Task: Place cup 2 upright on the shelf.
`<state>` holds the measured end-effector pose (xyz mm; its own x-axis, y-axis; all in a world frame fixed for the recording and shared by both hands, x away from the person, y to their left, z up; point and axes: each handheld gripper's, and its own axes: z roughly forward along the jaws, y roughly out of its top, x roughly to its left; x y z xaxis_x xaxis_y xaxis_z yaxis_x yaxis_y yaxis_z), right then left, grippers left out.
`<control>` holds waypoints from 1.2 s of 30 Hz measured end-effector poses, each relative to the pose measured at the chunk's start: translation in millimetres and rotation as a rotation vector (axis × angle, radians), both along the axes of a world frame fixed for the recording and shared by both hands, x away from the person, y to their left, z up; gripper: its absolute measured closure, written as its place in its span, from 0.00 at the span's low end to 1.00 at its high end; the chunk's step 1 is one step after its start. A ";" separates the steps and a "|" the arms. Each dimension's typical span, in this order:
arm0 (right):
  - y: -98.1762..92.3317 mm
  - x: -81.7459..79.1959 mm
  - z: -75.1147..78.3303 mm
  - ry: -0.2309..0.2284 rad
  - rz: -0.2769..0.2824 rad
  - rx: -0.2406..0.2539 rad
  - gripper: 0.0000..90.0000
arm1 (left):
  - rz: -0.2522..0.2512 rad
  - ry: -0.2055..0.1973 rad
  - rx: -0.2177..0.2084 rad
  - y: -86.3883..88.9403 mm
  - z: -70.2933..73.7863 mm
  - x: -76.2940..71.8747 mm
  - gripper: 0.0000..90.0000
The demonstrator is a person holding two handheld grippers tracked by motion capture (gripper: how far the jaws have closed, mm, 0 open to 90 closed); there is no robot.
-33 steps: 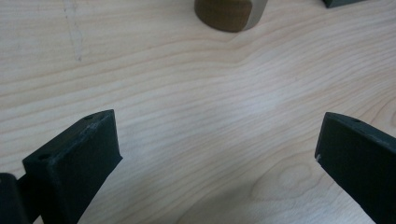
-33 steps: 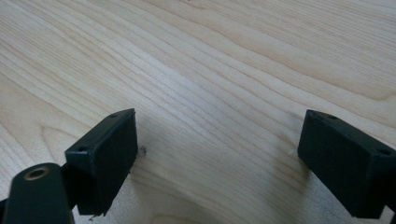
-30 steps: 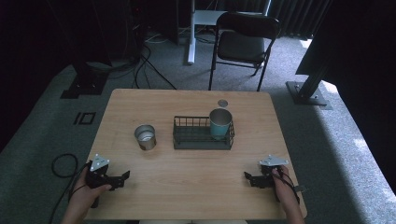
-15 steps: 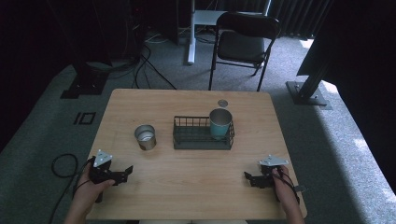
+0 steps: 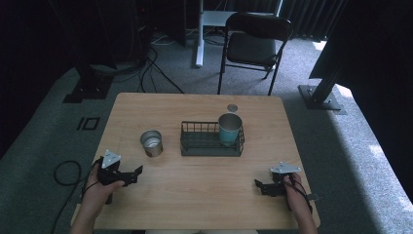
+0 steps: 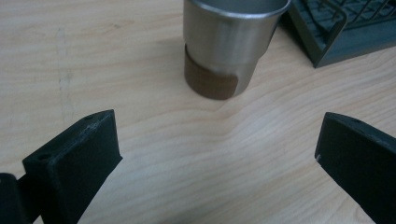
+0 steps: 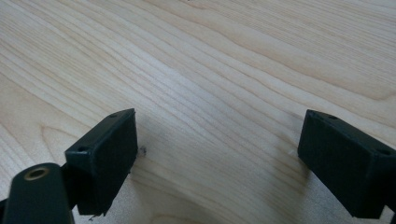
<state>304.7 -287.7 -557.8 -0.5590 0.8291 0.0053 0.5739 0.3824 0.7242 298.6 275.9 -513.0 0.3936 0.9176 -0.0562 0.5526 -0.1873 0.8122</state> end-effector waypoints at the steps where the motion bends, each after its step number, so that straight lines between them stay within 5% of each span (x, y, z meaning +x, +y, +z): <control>1: 0.0 0.0 0.0 0.000 0.000 0.000 0.13 | -0.003 -0.007 0.001 -1.6 1.0 1.3 0.01; 13: -0.1 0.0 0.0 0.000 0.000 0.001 0.13 | -0.005 -0.067 -0.008 -19.1 4.5 22.8 0.01; 36: 0.0 0.0 0.1 0.001 -0.001 0.001 0.13 | 0.031 -0.085 -0.041 -27.0 -2.9 54.4 0.01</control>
<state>304.6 -287.7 -557.7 -0.5583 0.8296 0.0069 0.5750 0.3810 0.7240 353.1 248.9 -515.9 0.3699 0.9271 -0.0611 0.4861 -0.1371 0.8631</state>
